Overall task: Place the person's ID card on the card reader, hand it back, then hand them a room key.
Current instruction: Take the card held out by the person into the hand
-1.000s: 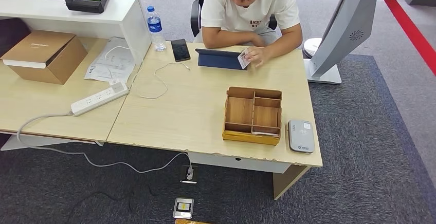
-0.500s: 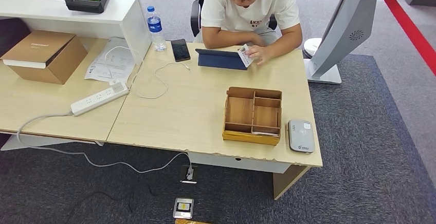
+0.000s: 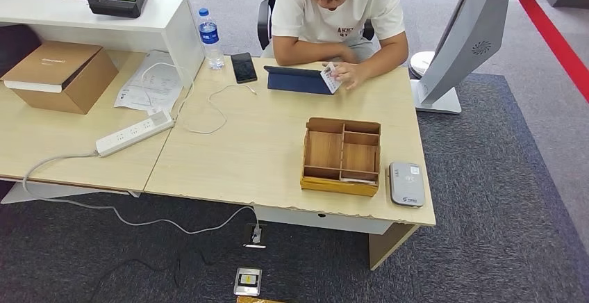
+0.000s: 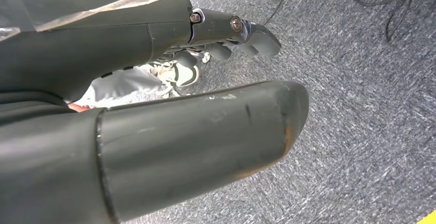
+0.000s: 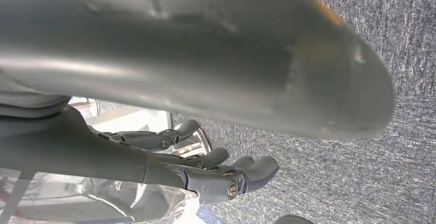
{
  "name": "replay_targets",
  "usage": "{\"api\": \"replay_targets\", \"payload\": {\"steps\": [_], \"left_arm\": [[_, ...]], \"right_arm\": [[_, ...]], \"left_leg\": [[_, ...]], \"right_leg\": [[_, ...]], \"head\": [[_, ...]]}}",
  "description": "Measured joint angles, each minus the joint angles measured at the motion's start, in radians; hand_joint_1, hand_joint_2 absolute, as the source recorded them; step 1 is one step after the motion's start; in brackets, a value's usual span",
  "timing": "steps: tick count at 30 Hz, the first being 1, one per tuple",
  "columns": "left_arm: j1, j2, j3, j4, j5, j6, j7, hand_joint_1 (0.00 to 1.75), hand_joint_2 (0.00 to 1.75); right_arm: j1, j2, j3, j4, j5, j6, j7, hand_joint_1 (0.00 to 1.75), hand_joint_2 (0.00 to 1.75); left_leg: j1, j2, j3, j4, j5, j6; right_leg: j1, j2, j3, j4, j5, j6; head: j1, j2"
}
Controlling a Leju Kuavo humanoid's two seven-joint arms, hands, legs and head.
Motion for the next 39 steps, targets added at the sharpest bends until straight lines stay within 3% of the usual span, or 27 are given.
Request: {"api": "replay_targets", "payload": {"steps": [39], "left_arm": [[0.000, 0.000, 0.000, 0.000, -0.003, -0.001, 0.007, 0.00, 0.00]], "right_arm": [[0.000, 0.000, 0.000, 0.000, 0.016, 0.003, 0.001, 0.00, 0.00]], "left_leg": [[0.000, 0.000, 0.000, 0.000, 0.000, 0.000]], "right_leg": [[0.000, 0.000, 0.000, 0.000, 0.000, 0.000]], "head": [[0.000, 0.000]]}}
